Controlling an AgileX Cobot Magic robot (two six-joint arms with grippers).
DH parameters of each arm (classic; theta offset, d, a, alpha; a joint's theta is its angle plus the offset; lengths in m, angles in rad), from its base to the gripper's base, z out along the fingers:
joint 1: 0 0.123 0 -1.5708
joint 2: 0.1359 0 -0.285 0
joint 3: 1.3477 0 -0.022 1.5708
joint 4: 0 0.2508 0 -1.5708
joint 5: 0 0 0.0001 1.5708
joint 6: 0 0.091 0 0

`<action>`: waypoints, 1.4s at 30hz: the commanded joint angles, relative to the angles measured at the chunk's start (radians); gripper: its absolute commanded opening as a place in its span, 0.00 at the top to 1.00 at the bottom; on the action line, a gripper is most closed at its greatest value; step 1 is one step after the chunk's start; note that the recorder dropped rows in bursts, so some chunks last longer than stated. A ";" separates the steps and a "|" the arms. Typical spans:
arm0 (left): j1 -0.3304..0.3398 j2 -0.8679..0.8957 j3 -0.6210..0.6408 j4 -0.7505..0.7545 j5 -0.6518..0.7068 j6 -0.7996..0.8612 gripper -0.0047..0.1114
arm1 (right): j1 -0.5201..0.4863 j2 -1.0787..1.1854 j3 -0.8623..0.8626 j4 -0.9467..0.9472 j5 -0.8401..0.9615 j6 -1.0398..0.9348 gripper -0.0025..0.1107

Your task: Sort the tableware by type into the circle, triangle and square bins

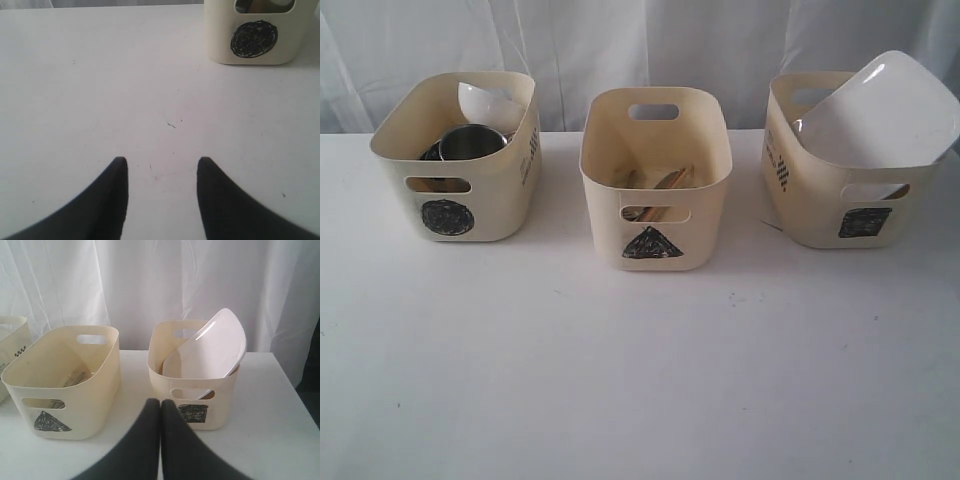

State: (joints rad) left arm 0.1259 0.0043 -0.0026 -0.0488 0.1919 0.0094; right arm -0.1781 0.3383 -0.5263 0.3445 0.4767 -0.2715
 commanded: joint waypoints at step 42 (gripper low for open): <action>0.002 -0.004 0.003 -0.001 0.003 -0.009 0.54 | 0.003 -0.318 0.526 -0.161 -0.342 0.115 0.98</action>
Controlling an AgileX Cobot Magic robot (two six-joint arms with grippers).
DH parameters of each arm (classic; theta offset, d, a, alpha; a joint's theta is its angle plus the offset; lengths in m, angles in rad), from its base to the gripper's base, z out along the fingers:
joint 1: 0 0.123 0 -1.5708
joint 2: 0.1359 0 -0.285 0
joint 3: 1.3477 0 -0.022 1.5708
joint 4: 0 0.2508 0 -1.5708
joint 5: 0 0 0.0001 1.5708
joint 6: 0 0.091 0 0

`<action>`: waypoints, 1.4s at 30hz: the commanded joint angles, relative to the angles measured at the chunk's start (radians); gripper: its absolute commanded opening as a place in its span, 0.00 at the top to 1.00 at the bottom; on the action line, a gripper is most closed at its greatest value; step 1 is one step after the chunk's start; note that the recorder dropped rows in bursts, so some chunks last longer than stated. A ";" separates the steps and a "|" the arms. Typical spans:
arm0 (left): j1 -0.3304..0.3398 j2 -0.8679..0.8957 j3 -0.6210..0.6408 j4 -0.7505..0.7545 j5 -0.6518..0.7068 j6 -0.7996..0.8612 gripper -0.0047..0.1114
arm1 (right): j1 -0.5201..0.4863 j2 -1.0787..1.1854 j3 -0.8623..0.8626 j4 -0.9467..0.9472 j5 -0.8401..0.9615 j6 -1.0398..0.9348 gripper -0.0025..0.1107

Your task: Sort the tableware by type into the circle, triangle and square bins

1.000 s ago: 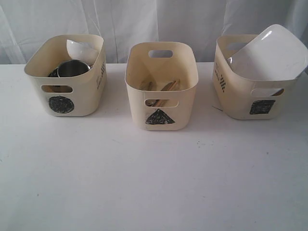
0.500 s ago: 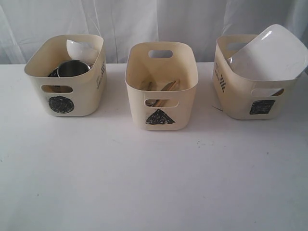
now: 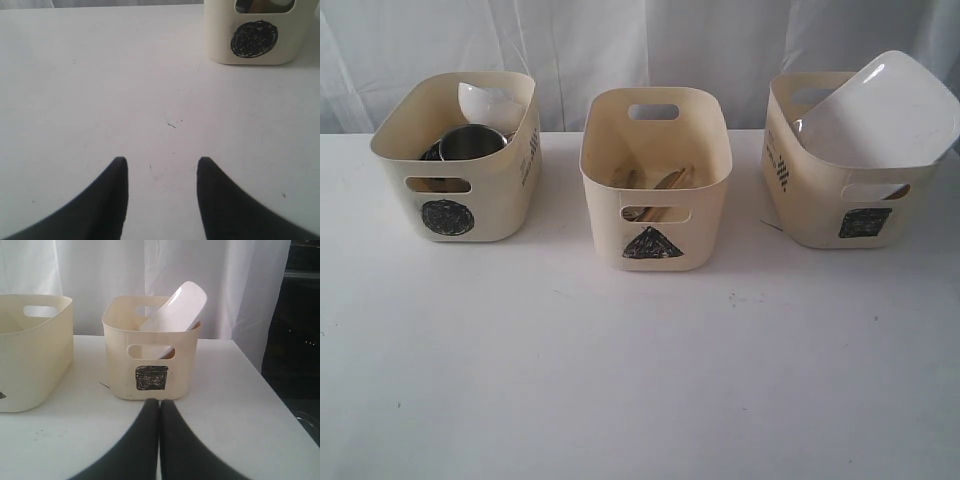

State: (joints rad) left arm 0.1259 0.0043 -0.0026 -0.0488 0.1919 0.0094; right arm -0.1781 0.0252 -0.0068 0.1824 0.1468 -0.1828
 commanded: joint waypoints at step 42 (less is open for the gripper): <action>0.002 -0.004 0.003 -0.001 0.003 -0.009 0.54 | 0.008 -0.017 0.007 -0.052 0.010 0.112 0.98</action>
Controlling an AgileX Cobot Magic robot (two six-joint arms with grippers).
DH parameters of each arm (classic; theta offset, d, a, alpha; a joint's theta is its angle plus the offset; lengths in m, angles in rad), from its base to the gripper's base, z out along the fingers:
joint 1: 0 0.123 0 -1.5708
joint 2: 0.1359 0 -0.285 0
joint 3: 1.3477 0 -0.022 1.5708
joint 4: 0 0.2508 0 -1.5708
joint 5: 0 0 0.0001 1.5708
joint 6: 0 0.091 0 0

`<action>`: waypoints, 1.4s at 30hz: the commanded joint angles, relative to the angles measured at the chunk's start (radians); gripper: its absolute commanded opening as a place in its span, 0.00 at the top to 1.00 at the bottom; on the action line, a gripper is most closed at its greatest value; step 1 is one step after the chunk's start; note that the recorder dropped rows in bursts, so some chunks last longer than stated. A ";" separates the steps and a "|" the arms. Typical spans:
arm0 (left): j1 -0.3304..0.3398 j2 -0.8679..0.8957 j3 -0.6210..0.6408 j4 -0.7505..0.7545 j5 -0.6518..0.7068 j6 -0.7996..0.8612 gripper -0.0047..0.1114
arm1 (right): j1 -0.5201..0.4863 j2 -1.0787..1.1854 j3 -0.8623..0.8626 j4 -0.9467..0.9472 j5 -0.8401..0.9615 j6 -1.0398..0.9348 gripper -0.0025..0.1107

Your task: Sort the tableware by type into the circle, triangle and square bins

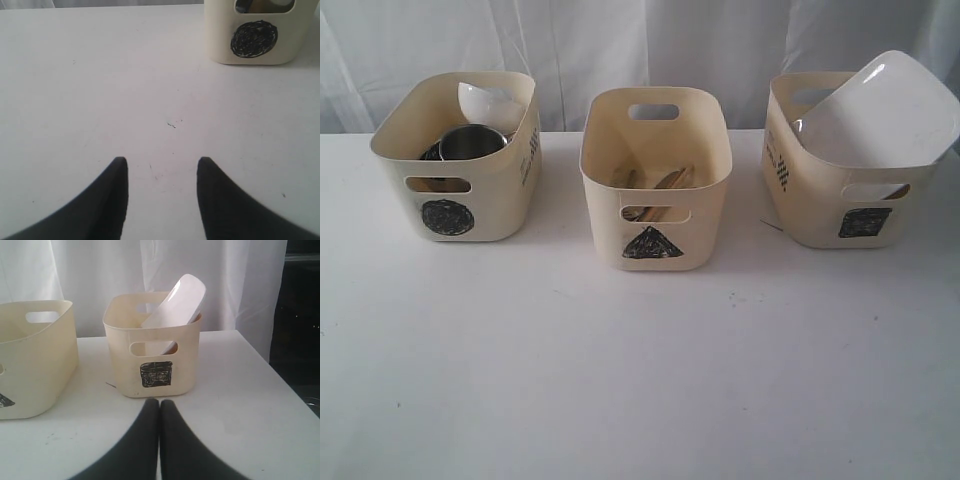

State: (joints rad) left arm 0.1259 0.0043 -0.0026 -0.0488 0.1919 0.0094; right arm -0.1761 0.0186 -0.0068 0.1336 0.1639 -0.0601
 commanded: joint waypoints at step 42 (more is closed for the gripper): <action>0.002 -0.004 0.003 -0.001 0.003 -0.009 0.54 | 0.006 -0.010 0.007 -0.003 -0.007 -0.011 0.98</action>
